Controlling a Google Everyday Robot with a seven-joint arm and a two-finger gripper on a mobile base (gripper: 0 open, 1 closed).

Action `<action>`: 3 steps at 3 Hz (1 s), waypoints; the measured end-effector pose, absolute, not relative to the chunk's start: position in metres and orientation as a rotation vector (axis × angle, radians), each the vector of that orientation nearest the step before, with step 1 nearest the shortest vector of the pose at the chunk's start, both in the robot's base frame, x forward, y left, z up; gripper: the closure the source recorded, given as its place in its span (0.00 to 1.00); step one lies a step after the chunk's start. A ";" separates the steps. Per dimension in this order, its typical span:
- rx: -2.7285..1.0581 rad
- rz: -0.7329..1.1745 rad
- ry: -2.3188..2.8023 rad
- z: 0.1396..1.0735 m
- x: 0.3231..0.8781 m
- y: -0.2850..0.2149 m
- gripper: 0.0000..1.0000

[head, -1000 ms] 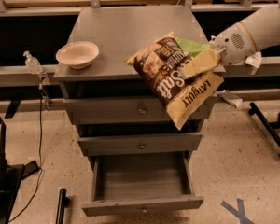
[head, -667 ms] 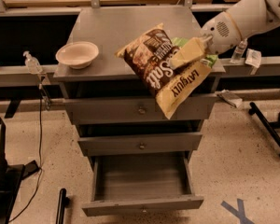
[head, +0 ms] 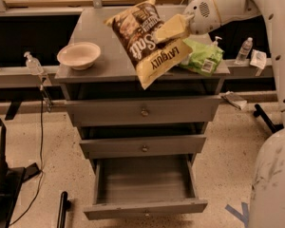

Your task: Pick brown chip bag from bottom drawer and place on counter

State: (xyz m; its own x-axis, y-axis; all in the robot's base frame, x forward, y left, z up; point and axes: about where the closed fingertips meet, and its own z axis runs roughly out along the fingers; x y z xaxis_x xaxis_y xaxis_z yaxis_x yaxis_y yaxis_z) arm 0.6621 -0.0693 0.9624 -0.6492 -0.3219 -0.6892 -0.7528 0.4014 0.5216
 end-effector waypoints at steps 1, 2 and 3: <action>-0.802 1.178 2.098 0.976 0.688 -0.078 1.00; -0.660 1.168 2.064 0.979 0.711 -0.090 1.00; -0.442 1.139 2.045 0.971 0.751 -0.097 1.00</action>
Offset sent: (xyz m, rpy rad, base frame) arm 0.0781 -0.0444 0.0215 0.2146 -0.0822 -0.3803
